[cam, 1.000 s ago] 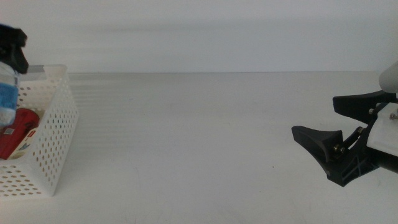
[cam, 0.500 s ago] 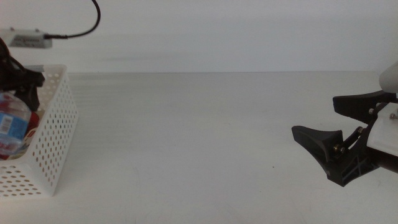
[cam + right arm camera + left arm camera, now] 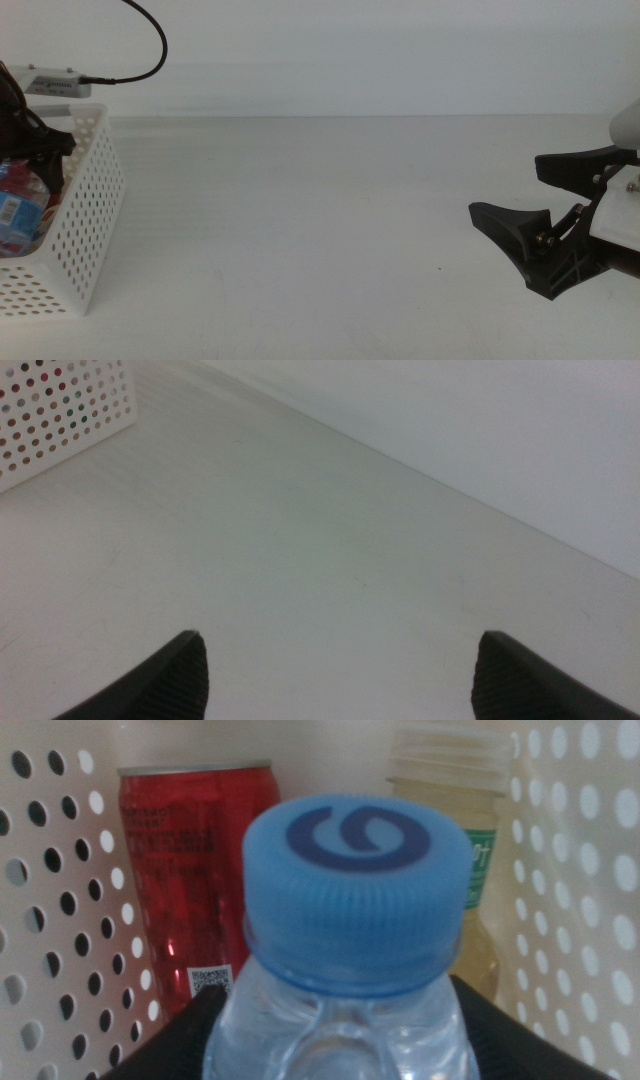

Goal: Use arms to grab the bottles and put them into the dustbin to the left of the table.

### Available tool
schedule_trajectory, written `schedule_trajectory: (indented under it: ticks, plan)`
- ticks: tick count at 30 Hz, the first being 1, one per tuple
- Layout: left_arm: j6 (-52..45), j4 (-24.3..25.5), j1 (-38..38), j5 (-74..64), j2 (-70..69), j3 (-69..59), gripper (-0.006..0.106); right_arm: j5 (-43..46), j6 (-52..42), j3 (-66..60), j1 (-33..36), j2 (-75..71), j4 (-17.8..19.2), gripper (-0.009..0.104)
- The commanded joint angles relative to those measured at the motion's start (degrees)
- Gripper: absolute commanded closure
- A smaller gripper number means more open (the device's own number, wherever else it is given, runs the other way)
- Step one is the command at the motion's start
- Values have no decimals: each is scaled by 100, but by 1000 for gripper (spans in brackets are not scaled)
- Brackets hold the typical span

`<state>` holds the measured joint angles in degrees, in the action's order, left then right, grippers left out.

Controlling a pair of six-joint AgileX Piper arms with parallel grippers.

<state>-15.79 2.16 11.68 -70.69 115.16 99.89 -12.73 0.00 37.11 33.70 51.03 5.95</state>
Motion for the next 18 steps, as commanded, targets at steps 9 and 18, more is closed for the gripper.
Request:
schedule_trajectory:
  ticks: [9,18]
  plan:
    - [243,205,-15,-231,-412,341,12,381,-47,161,1,-43,40,16]
    - [525,99,-22,-388,-837,410,10,381,-47,161,1,-43,40,16]
